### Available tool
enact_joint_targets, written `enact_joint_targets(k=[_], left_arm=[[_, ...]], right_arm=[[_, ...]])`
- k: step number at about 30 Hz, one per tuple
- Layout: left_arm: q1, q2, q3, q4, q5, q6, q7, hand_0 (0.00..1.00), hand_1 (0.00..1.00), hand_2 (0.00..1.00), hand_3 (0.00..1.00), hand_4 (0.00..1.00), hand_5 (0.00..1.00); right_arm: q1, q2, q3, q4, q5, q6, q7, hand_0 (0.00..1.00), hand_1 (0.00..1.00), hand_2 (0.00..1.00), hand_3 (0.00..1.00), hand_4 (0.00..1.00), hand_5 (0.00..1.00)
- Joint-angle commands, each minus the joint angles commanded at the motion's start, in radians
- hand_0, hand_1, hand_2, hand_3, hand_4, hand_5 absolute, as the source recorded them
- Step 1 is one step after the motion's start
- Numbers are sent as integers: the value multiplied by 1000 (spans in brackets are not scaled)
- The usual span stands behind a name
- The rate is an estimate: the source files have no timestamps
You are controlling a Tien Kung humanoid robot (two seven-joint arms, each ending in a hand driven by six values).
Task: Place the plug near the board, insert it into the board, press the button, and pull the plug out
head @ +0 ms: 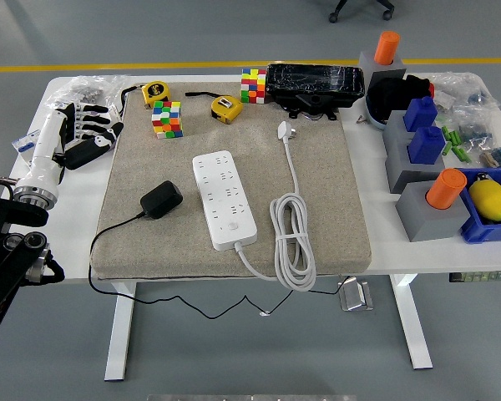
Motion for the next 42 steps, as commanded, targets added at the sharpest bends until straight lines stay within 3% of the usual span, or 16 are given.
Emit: enact_joint_targets(k=[42], left_arm=[[-40, -13, -23, -12, -4, -9, 11, 422, 531, 558, 595, 812, 313]], right_arm=[[16, -4, 72, 2, 0, -2, -1, 603, 625, 623, 547, 930, 483]])
